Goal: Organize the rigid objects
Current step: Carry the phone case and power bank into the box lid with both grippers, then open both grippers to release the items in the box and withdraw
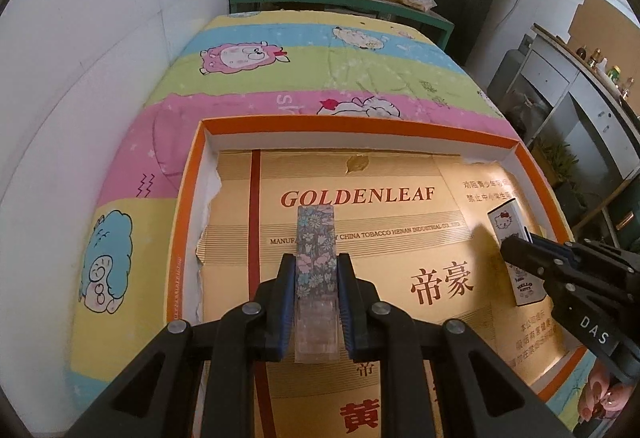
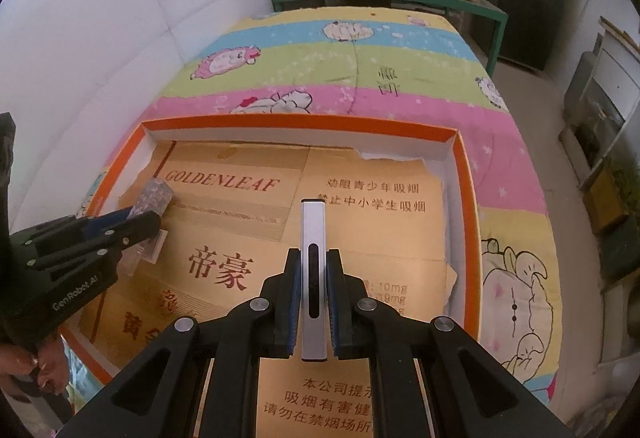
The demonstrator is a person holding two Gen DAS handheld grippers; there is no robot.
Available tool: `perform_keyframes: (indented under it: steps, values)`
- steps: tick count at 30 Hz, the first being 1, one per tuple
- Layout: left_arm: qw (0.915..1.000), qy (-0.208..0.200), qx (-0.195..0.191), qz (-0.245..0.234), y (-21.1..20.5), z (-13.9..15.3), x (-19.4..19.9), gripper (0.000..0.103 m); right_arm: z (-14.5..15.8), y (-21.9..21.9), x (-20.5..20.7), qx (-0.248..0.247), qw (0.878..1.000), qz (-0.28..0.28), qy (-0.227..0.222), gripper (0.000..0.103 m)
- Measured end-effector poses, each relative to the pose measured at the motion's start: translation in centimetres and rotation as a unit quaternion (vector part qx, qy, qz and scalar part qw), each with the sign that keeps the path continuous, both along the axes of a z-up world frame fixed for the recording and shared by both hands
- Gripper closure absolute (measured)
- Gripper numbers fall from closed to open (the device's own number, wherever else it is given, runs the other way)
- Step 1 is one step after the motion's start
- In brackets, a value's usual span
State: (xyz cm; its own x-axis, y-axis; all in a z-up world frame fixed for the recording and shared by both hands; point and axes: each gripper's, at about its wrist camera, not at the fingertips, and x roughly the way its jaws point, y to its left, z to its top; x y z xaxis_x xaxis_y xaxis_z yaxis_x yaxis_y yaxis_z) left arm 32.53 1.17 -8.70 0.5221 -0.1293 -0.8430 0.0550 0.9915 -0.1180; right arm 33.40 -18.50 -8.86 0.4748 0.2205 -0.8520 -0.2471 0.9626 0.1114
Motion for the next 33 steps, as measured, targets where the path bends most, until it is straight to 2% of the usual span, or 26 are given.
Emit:
perform_keyframes:
  steps: [2, 6, 9, 11, 14, 21, 33]
  values:
    - [1.0, -0.003, -0.007, 0.001, 0.1, -0.1, 0.0, 0.082, -0.4, -0.1, 0.1, 0.002, 1.0, -0.001, 0.006, 0.091]
    - [0.9994, -0.008, -0.013, -0.032, -0.1, -0.2, 0.0, 0.069, -0.8, -0.2, 0.2, 0.006, 1.0, 0.0, 0.009, 0.091]
    - [0.9996, -0.011, -0.009, -0.025, 0.0, -0.2, 0.0, 0.061, -0.9, -0.2, 0.2, 0.008, 1.0, 0.001, 0.009, 0.088]
    - [0.9996, -0.014, -0.002, -0.026, -0.2, -0.2, 0.0, 0.059, -0.8, -0.2, 0.1, 0.006, 1.0, 0.0, 0.004, 0.08]
    - [0.9996, -0.02, 0.001, -0.02, -0.1, 0.0, -0.4, 0.053, -0.7, -0.1, -0.2, 0.001, 1.0, -0.001, -0.003, 0.078]
    - [0.999, -0.043, -0.001, -0.012, 0.5, 1.4, -1.7, 0.048, -0.5, -0.2, -1.1, -0.002, 1.0, -0.009, -0.013, 0.077]
    - [0.9964, -0.081, -0.018, -0.015, 0.8, 4.5, -5.2, 0.047, 2.0, -0.3, -3.9, 0.002, 0.999, -0.016, -0.043, 0.076]
